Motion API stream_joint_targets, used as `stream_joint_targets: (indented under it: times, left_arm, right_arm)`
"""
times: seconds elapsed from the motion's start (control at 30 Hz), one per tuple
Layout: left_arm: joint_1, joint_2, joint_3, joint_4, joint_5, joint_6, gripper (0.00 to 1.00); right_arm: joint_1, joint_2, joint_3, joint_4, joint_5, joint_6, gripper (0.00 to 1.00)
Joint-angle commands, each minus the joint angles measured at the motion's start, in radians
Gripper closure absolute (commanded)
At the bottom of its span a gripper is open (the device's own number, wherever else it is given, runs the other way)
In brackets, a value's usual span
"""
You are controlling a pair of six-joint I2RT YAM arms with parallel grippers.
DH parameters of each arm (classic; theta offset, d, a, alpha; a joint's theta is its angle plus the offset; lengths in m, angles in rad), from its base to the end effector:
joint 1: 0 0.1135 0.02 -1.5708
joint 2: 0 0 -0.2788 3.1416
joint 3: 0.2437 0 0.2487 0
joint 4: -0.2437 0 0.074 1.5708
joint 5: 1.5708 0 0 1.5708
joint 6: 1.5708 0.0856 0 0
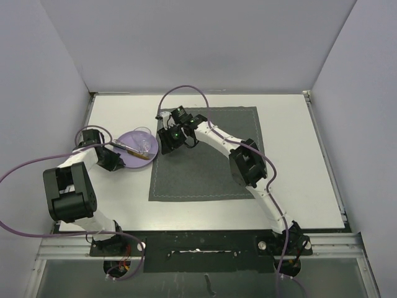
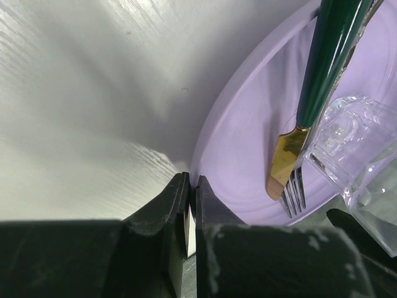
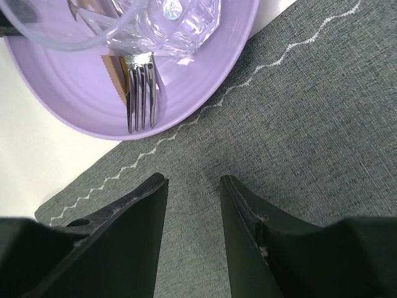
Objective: Set the dinner table for one person
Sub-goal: Move the plate to the center of the board.
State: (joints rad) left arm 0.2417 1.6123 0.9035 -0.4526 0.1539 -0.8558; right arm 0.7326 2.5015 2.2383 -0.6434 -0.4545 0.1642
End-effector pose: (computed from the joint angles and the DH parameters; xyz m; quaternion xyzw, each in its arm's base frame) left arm 0.3109 0.0631 0.1350 -0.4959 0.8410 -0.1330 0.1704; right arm 0.4100 0.4194 0.1563 -0.3288 0.8635 0.3296 0.1939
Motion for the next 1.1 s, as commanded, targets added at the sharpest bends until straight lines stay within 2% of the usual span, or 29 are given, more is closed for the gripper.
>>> stream_joint_targets:
  times: [0.0, 0.5, 1.07]
  left_arm:
    - [0.009, -0.002, 0.038, 0.038, 0.035, 0.028, 1.0]
    - [0.009, 0.021, -0.034, 0.049, 0.061, 0.079, 1.0]
    - [0.01, 0.024, -0.031, 0.047, 0.075, 0.088, 1.0]
  right_arm:
    - [-0.008, 0.004, 0.081, 0.02, -0.052, 0.026, 0.6]
    - [-0.002, 0.023, 0.076, 0.122, -0.085, 0.084, 0.58]
    - [0.006, 0.103, 0.102, 0.181, -0.124, 0.134, 0.57]
